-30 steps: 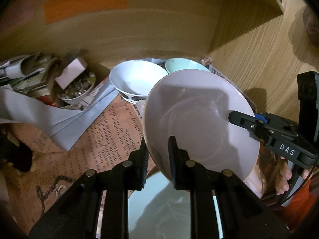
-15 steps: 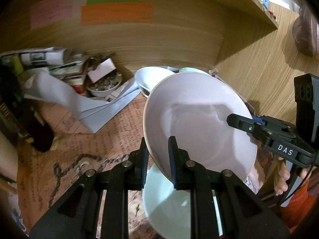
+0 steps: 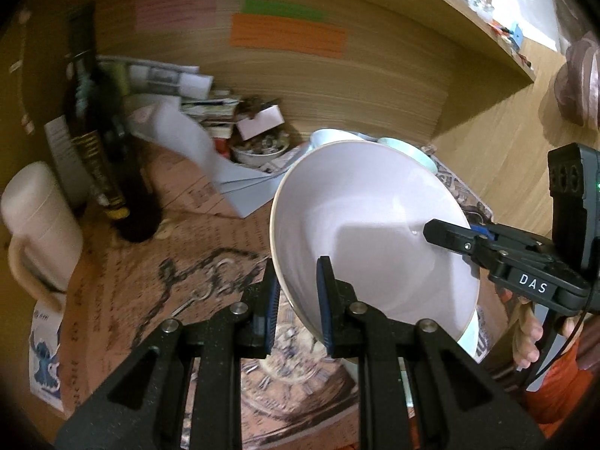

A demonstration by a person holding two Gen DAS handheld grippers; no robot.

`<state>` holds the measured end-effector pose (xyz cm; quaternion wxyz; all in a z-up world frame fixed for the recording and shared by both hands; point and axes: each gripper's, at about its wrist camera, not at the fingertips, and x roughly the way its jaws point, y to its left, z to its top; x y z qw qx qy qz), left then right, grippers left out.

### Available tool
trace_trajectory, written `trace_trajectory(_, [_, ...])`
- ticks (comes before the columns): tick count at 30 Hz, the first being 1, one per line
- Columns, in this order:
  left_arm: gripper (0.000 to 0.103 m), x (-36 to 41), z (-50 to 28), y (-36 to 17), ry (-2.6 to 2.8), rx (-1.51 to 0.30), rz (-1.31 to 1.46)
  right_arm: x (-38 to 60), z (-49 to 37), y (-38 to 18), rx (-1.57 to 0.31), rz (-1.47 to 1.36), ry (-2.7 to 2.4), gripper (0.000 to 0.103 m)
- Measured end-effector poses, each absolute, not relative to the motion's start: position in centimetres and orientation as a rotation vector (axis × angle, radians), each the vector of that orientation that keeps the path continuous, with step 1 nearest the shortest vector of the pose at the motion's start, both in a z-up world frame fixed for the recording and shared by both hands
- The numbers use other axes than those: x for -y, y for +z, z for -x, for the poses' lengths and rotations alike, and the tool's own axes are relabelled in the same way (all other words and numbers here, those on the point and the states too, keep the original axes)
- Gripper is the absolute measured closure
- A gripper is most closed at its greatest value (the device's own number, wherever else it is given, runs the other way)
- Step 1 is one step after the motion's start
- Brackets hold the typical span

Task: Organize plates and bowls
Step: 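Lift the grey bowl with both grippers and carry it over the plate stack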

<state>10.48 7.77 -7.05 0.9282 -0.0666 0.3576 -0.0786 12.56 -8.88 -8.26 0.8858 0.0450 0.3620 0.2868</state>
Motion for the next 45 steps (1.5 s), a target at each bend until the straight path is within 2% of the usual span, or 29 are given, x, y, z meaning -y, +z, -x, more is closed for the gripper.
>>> trace_trajectory(17, [0.084, -13.8, -5.4, -10.0, -0.062, -0.753, 0.230, 1.7, -11.4, -10.0, -0.834, 0.004, 0.709, 0.080])
trace_trajectory(34, [0.084, -16.5, -4.7, -13.5, -0.032, -0.823, 0.299, -1.6, -13.2, -13.1, -0.982, 0.087, 0.732, 0.080])
trace_trajectory(45, [0.084, -17.0, -4.8, -14.5, -0.037, -0.837, 0.324, -2.5, -13.2, -13.5, -0.967, 0.158, 0.719, 0.077])
